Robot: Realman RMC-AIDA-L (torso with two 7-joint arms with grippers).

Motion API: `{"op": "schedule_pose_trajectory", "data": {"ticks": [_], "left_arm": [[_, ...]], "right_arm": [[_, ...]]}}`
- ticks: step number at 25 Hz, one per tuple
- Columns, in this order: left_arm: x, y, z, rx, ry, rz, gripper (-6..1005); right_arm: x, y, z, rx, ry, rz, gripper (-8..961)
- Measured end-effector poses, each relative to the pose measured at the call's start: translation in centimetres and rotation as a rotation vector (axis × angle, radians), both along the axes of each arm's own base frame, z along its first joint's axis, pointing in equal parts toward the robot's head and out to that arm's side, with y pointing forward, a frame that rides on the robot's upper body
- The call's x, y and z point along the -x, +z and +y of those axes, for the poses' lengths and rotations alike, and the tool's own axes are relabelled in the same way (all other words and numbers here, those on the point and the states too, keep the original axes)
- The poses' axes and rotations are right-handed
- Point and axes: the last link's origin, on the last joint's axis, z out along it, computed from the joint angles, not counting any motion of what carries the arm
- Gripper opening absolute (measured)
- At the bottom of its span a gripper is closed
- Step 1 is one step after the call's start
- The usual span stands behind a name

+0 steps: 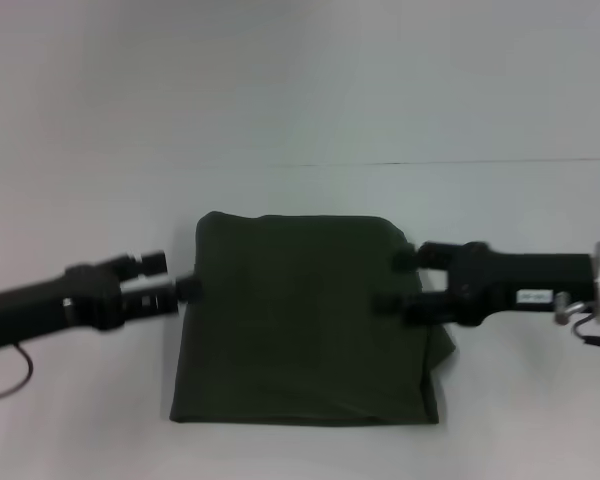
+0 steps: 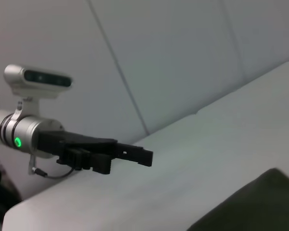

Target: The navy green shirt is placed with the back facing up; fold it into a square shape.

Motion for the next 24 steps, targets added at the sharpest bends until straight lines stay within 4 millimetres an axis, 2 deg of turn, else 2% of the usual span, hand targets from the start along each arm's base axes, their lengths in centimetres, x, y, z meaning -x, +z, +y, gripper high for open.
{"op": "schedule_pose_trajectory", "data": {"ticks": [6,11,24], "left_arm": [[1.0,-1.0,-3.0,0.032,-0.114,-0.011,958],[0.9,-1.5,-5.5,0.034,-0.265,-0.033,955],[1.1,-2.1,-5.9,0.024,-0.284,-0.041,950]], "right_arm": [[0.7,-2.0,-0.4,0.08,0.054,-0.084,911],[0.6,-2.2,-0.8,0.105,0.064,-0.093,911],[0.4,-2.2,-1.3,0.125,0.069,-0.086,910]]}}
